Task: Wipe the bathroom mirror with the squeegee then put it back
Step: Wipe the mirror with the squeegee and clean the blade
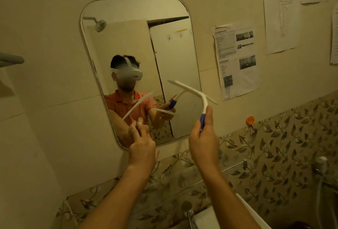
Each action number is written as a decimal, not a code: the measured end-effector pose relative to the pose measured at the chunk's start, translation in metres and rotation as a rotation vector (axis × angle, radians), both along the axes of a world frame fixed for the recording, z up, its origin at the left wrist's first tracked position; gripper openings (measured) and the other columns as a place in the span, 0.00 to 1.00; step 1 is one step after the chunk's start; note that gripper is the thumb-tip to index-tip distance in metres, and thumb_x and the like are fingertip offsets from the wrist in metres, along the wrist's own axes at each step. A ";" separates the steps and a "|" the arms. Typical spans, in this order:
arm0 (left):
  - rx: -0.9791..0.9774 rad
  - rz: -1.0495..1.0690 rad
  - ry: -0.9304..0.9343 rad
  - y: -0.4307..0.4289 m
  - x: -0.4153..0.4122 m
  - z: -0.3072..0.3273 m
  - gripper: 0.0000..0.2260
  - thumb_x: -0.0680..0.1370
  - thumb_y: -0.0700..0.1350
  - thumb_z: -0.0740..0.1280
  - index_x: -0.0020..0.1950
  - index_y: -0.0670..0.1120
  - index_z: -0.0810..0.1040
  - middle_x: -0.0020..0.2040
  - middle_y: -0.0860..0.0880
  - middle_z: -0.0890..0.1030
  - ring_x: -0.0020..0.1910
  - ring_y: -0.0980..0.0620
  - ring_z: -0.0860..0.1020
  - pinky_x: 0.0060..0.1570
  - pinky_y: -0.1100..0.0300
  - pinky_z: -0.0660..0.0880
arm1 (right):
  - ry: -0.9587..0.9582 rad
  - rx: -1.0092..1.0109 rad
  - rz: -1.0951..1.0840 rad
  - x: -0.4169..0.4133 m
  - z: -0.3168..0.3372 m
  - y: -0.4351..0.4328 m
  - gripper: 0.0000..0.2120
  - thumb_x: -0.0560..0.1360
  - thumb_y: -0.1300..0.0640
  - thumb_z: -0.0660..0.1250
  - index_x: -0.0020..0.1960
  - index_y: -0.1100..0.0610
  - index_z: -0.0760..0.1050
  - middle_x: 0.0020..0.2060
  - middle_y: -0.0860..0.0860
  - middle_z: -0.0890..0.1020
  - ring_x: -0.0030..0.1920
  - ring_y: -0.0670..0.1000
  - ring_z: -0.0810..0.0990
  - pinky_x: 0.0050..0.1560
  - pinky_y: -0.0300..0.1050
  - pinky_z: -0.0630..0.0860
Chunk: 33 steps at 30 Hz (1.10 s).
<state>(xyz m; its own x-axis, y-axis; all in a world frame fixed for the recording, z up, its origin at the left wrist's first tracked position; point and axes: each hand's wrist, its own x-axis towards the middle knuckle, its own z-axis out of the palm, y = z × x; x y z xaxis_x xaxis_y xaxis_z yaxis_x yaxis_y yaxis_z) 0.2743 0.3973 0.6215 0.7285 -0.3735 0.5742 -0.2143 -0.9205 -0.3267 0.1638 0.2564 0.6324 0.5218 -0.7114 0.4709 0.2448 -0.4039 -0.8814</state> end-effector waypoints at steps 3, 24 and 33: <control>0.012 0.001 -0.003 -0.001 0.001 0.000 0.42 0.76 0.66 0.66 0.79 0.38 0.62 0.78 0.34 0.53 0.75 0.29 0.54 0.59 0.51 0.79 | 0.066 -0.003 -0.024 0.006 0.012 -0.023 0.28 0.86 0.49 0.54 0.82 0.38 0.45 0.37 0.54 0.79 0.35 0.52 0.80 0.39 0.57 0.84; 0.027 -0.014 0.029 -0.001 0.001 0.000 0.35 0.79 0.62 0.64 0.78 0.40 0.66 0.79 0.33 0.51 0.76 0.27 0.51 0.61 0.49 0.78 | 0.009 0.029 0.088 -0.013 -0.029 0.031 0.29 0.86 0.51 0.56 0.82 0.36 0.48 0.35 0.49 0.77 0.32 0.47 0.77 0.35 0.50 0.80; 0.008 0.005 0.002 -0.001 -0.011 0.003 0.39 0.77 0.66 0.64 0.76 0.38 0.69 0.79 0.29 0.50 0.76 0.26 0.49 0.68 0.41 0.71 | -0.043 -0.597 0.114 0.015 0.135 0.036 0.29 0.87 0.48 0.53 0.82 0.39 0.42 0.32 0.50 0.76 0.30 0.49 0.77 0.33 0.48 0.80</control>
